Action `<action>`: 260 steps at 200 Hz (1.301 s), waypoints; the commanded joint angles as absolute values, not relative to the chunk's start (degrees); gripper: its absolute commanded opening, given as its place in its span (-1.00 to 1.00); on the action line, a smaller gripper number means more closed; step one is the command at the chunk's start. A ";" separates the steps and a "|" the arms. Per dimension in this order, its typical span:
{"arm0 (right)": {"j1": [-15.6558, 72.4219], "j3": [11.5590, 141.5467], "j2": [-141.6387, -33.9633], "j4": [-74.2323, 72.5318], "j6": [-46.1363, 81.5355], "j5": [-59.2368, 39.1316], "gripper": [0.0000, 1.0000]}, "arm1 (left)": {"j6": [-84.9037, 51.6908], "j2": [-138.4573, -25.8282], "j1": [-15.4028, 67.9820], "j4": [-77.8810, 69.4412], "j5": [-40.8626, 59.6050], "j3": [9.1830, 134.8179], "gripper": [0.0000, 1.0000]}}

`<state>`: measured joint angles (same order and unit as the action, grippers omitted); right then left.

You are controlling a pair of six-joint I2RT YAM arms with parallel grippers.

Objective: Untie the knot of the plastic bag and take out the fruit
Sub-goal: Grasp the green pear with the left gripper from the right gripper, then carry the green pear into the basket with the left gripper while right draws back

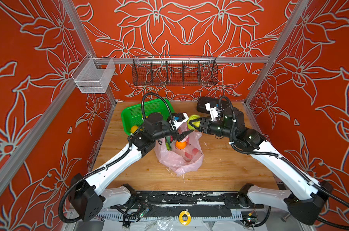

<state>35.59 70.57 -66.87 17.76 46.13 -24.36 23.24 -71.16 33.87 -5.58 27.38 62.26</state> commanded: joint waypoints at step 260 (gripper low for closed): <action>33.14 62.34 -53.56 14.43 42.64 -11.21 0.94 | 10.66 -76.03 24.81 -0.04 3.51 71.64 -0.09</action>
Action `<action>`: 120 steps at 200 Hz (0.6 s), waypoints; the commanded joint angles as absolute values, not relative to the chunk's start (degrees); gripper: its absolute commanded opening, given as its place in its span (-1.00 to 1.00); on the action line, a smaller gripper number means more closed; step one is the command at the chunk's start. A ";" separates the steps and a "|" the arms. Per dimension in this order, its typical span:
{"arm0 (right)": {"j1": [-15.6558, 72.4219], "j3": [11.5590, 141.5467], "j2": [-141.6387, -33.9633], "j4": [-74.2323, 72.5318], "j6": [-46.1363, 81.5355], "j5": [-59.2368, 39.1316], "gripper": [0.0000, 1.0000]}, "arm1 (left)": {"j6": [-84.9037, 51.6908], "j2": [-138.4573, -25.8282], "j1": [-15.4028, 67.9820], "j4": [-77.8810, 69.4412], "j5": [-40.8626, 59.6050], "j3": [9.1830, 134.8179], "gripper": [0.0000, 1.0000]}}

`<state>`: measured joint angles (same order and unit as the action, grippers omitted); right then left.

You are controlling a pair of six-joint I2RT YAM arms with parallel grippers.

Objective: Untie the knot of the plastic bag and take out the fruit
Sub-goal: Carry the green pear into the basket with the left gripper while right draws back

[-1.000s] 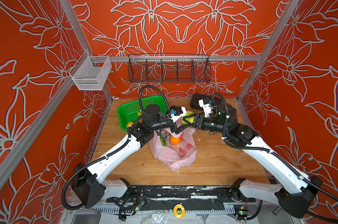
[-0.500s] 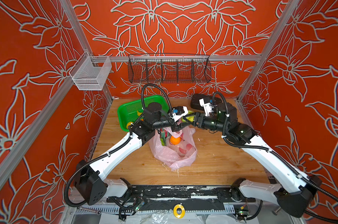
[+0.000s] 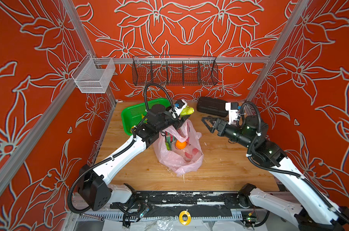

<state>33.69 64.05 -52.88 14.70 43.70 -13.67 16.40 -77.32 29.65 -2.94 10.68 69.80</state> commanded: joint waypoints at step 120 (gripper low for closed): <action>33.18 62.92 -55.59 17.57 40.49 -10.04 0.94 | -1.88 -92.50 4.04 22.54 2.49 77.80 -0.12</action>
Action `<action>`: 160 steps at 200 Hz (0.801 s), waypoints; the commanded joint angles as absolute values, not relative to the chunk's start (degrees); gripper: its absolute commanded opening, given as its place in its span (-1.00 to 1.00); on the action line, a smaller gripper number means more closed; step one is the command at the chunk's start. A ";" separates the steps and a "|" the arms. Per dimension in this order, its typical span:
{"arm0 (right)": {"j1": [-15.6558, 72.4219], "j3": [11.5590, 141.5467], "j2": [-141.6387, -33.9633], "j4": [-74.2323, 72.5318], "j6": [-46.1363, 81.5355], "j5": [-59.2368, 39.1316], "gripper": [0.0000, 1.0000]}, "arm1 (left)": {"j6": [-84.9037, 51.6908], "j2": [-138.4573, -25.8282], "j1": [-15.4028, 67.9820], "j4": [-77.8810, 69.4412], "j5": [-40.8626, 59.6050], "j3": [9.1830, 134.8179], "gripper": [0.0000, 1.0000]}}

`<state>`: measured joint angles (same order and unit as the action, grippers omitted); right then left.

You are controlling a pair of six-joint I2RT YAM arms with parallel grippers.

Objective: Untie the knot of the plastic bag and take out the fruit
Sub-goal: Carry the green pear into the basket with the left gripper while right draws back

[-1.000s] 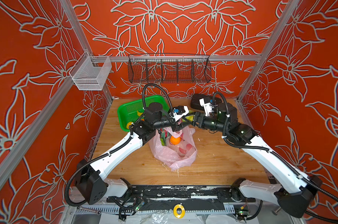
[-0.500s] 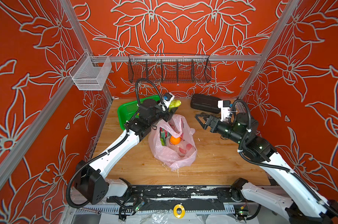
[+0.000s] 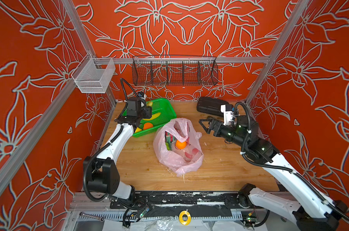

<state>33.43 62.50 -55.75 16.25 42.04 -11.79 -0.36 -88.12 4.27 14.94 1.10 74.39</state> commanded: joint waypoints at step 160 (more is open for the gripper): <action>33.12 62.14 -54.68 19.49 41.19 -7.50 0.94 | 4.12 -126.83 5.49 45.22 4.93 106.53 -0.01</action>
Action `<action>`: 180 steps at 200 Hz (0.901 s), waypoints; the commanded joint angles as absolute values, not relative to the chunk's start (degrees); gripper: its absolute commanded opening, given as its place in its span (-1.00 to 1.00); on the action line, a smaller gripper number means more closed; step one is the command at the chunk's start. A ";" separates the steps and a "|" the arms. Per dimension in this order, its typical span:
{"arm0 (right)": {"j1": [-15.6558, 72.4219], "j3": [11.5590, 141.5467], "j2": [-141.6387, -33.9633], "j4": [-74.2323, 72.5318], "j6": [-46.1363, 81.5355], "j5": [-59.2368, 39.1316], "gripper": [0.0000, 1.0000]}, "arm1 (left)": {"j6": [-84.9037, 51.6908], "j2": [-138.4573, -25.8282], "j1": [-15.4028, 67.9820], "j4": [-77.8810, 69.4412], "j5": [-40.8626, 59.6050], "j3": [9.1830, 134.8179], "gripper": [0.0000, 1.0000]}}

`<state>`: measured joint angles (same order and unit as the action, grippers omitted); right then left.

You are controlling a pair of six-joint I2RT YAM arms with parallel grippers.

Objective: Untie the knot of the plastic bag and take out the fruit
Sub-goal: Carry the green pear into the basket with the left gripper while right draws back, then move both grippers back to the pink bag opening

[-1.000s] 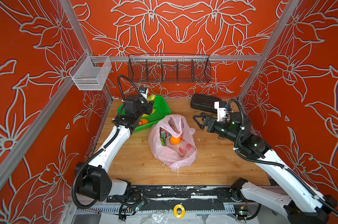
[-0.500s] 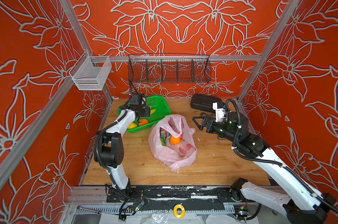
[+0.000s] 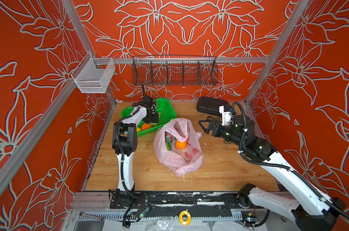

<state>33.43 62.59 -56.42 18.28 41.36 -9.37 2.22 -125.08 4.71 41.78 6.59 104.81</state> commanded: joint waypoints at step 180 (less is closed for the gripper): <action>33.14 61.08 -53.70 19.95 40.42 -9.78 0.86 | -4.25 -93.56 7.20 34.29 7.33 87.72 0.94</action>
<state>33.43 61.98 -52.99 20.71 40.62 -7.99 -0.40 -103.02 6.76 37.89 3.64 91.70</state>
